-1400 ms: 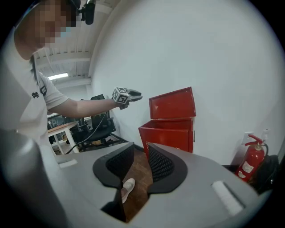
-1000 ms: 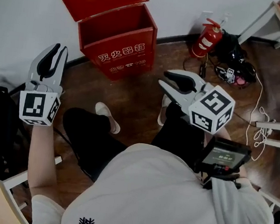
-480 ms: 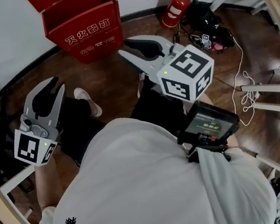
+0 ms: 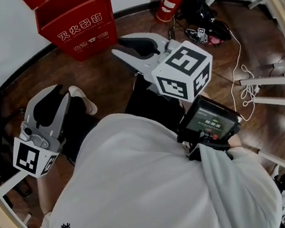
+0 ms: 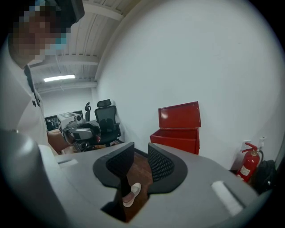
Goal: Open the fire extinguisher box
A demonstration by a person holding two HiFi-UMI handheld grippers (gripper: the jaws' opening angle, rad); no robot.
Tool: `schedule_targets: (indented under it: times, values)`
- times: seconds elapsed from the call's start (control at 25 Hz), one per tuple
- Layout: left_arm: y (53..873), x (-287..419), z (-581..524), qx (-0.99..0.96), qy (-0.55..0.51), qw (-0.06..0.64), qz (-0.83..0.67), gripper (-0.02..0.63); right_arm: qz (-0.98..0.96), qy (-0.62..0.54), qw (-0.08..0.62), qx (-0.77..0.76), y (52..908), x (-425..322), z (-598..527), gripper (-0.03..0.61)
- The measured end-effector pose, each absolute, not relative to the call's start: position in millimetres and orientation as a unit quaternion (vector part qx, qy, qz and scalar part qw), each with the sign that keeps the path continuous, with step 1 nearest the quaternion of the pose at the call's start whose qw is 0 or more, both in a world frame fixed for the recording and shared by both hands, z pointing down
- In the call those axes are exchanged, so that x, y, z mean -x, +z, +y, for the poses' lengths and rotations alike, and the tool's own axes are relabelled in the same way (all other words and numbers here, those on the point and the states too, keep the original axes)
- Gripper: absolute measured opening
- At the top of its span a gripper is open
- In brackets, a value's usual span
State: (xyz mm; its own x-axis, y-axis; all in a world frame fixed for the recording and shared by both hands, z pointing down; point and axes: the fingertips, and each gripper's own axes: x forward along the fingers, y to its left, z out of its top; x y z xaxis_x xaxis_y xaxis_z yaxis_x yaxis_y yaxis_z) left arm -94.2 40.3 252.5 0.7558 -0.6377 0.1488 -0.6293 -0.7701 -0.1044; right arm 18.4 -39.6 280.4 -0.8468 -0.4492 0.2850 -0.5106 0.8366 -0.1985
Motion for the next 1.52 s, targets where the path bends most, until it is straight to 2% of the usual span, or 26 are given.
schedule_targets:
  times: [1.52]
  values:
    - [279,105,22,0.937,-0.089,-0.04,0.334,0.072,-0.956,0.119,0.121,-0.241,281,-12,-31,0.086]
